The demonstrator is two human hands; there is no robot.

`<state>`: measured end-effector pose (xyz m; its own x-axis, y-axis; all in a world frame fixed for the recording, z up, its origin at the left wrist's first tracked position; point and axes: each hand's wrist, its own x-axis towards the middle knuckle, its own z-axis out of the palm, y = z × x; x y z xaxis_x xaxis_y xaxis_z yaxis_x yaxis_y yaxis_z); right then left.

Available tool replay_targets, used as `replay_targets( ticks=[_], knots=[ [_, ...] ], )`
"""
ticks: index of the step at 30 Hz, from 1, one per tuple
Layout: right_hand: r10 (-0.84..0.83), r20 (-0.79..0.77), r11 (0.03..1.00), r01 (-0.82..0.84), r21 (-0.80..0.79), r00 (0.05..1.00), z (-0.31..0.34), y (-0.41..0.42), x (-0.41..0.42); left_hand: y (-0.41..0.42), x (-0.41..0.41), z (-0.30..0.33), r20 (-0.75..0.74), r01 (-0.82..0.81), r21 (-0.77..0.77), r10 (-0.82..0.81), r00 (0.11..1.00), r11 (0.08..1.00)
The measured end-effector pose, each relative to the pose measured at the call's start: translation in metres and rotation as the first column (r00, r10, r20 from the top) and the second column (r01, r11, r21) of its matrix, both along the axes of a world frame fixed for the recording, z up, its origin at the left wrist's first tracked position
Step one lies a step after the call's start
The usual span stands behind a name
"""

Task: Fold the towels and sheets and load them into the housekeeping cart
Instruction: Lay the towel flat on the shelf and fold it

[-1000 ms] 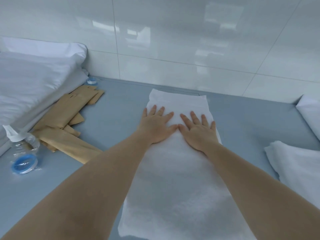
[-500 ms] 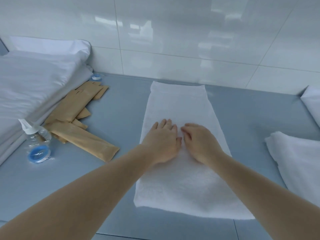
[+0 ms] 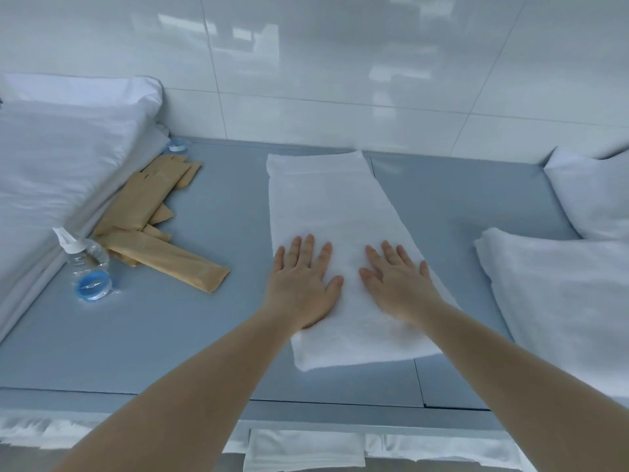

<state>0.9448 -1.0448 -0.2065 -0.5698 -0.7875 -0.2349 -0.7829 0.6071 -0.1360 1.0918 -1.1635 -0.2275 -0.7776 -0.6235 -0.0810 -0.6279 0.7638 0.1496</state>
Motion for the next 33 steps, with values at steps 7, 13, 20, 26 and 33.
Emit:
replay_targets(
  ticks=[7,13,20,26,33],
  knots=[
    [0.211,-0.070,0.978,-0.210,0.017,0.975,0.002,0.012,-0.050,0.043,-0.040,0.003,-0.047,-0.233,0.072,0.236,0.971,0.970],
    [0.119,-0.001,0.992,-0.119,-0.040,0.993,0.018,0.012,-0.041,0.049,-0.053,0.008,0.022,-0.235,0.012,0.234,0.972,0.972],
    [0.042,0.151,0.982,-0.013,-0.189,0.988,0.018,0.075,0.060,-0.012,-0.041,0.021,-0.098,0.026,-0.226,-0.049,0.994,0.974],
    [-0.233,-0.024,0.901,0.207,-0.382,0.972,0.000,0.073,0.103,-0.028,-0.045,0.008,0.097,0.094,0.013,-0.095,0.991,0.995],
    [-0.517,-0.061,0.809,0.464,-0.360,0.854,0.001,0.043,0.124,-0.015,-0.061,0.011,0.041,0.135,0.037,-0.136,0.990,0.990]
  ],
)
